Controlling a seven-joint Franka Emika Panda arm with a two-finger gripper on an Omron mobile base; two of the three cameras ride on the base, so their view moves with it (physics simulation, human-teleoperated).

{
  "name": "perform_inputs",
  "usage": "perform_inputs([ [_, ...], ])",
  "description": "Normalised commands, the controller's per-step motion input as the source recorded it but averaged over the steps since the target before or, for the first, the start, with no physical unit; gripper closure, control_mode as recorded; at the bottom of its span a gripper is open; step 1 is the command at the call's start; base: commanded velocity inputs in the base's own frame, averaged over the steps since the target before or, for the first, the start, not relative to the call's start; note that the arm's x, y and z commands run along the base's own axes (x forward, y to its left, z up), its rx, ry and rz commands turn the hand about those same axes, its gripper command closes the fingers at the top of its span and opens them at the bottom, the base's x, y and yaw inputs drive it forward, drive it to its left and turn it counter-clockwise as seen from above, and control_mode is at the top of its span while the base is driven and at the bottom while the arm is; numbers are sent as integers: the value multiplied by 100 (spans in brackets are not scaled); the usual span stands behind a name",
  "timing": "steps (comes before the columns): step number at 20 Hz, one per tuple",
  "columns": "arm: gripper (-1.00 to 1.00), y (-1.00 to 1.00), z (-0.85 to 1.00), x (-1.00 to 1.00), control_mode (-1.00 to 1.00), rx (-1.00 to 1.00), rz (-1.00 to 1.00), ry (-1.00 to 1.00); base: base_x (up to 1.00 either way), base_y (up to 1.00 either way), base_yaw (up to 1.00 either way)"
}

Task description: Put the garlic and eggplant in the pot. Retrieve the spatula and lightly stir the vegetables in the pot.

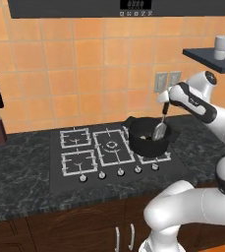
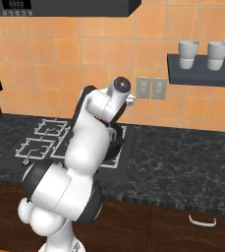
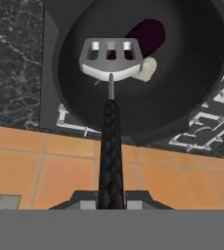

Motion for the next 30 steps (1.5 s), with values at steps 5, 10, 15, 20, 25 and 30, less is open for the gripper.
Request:
perform_inputs([
  [5,100,0,-64,0,-100,-8,0,-15,0,0,0],
  [10,100,0,-52,-3,-100,-1,0,-20,0,0,0],
  [15,100,0,-4,-1,-100,5,-2,-26,0,0,0],
  [20,100,-23,6,3,-100,0,-4,6,0,0,0],
  [25,100,-41,47,0,-100,-5,0,29,0,0,0],
  [30,100,0,35,0,-100,-4,0,7,0,0,0],
])
